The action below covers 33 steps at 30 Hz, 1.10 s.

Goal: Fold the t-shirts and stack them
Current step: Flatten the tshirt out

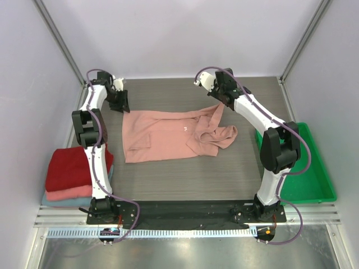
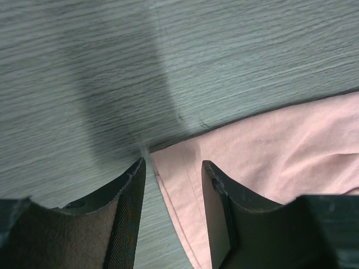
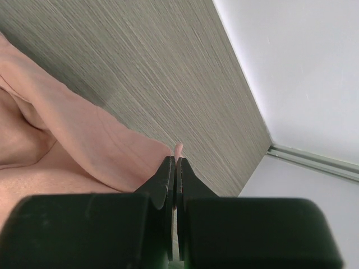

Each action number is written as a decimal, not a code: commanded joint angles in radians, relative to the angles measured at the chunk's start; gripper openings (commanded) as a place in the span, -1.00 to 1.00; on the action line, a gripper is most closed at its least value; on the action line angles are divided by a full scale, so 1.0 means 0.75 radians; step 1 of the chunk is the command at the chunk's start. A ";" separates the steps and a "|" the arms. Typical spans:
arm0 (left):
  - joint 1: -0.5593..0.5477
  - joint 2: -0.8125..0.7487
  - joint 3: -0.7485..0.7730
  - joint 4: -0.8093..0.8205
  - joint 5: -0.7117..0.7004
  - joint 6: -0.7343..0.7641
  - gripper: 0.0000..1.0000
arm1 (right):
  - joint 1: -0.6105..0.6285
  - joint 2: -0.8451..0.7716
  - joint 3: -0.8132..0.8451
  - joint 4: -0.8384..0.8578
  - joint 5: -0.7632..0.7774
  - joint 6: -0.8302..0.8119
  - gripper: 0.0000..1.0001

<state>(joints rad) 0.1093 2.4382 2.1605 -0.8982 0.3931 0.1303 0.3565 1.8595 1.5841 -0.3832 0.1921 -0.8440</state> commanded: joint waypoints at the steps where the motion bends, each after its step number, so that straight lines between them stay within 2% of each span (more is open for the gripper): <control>1: 0.002 0.022 0.065 -0.015 0.049 -0.020 -0.09 | 0.013 -0.013 0.023 0.028 0.040 -0.036 -0.97; 8: -0.001 0.040 0.071 -0.009 0.030 -0.014 -0.16 | 0.018 -0.005 0.013 0.036 0.049 -0.043 -0.98; 13: 0.002 0.040 0.048 -0.023 0.038 0.006 -0.42 | 0.022 0.006 0.021 0.038 0.049 -0.049 -0.97; 17: 0.004 0.020 0.018 -0.030 0.034 0.019 -0.47 | 0.022 0.006 0.017 0.045 0.055 -0.049 -0.98; 19: 0.002 0.017 0.016 -0.032 0.036 0.025 -0.58 | 0.020 0.006 0.009 0.051 0.057 -0.045 -0.97; 20: 0.002 0.011 0.018 -0.032 0.038 0.025 -0.70 | 0.020 0.010 0.011 0.057 0.059 -0.043 -0.97; 21: 0.002 0.005 0.018 -0.030 0.032 0.025 -0.94 | 0.020 0.014 0.015 0.063 0.065 -0.032 -0.98; 22: 0.002 -0.003 0.020 -0.028 0.024 0.025 -1.00 | 0.020 0.012 0.021 0.069 0.071 -0.026 -0.97; 25: 0.004 -0.074 0.042 -0.024 0.022 0.015 -1.00 | 0.005 0.012 0.060 0.116 0.108 0.000 -0.98; 29: 0.006 -0.242 0.128 -0.003 0.044 -0.018 -1.00 | -0.054 0.024 0.233 0.122 0.114 0.066 -0.97; 32: 0.006 -0.393 0.187 0.032 0.057 -0.036 -1.00 | -0.099 0.061 0.548 0.029 0.094 0.123 -0.97; 33: 0.010 -0.467 0.201 0.038 0.063 -0.043 -1.00 | -0.113 0.061 0.593 0.016 0.084 0.135 -0.97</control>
<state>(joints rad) 0.1089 2.3199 2.2074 -0.9245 0.4061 0.1253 0.3077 1.9388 1.8450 -0.3950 0.2428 -0.8017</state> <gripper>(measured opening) 0.005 0.036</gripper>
